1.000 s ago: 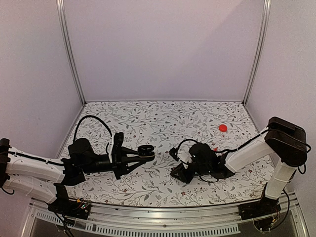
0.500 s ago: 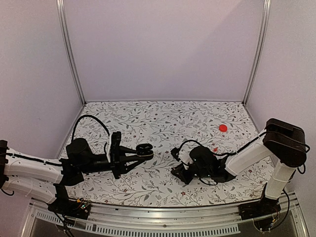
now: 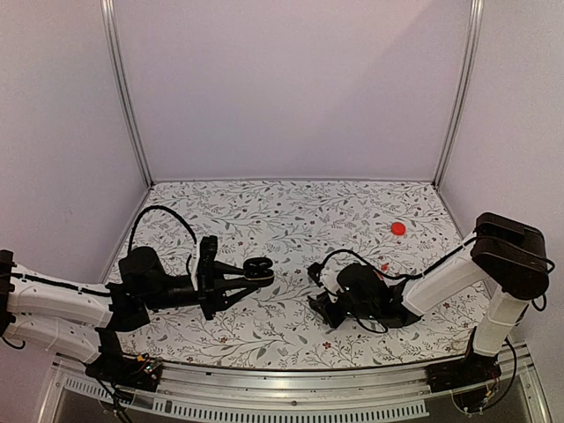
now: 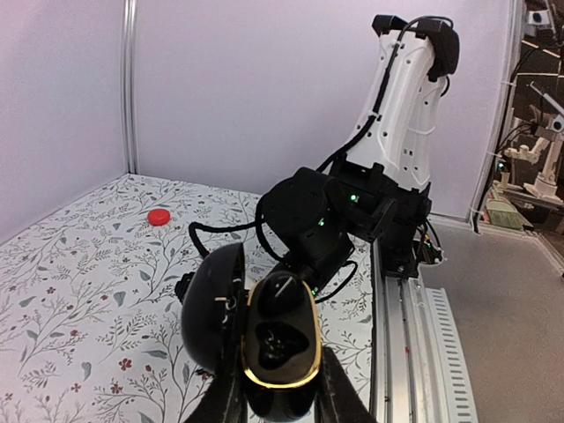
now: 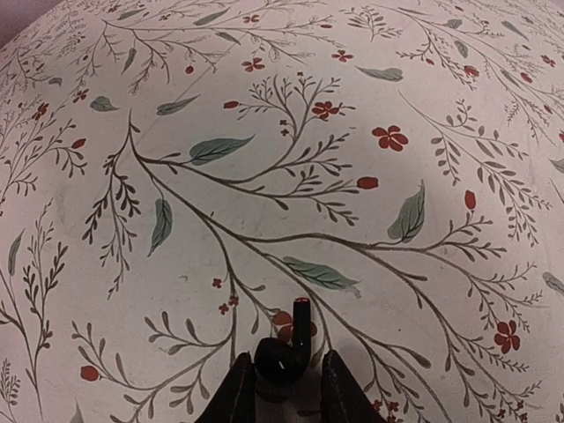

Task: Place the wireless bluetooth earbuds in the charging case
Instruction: Adjust the left earbud at the center of the board, then pick up the left earbud from the center of the board.

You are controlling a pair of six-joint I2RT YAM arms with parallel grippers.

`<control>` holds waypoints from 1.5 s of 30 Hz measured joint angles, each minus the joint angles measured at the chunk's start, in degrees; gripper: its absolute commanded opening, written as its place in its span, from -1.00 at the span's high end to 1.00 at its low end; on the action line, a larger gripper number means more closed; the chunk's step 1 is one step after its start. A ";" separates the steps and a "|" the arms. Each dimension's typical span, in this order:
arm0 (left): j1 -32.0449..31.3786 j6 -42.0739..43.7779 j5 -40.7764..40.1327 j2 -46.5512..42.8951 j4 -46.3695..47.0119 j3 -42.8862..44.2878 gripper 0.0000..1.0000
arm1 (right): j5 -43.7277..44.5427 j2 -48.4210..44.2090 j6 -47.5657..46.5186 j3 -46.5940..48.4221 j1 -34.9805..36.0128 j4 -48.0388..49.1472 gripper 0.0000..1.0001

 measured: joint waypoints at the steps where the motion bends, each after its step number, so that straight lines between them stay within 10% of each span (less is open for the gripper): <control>1: 0.00 0.00 0.00 0.00 0.00 0.00 1.00 | 0.26 -0.28 -0.02 -0.17 -0.07 -0.31 0.48; 18: 0.02 0.00 0.02 0.02 0.02 0.00 1.00 | -6.62 -3.50 -2.21 -3.39 -3.17 -0.46 0.24; 45: 0.20 0.17 -0.63 -0.55 -0.39 0.00 1.00 | -3.54 2.05 0.00 0.04 -2.23 4.15 0.40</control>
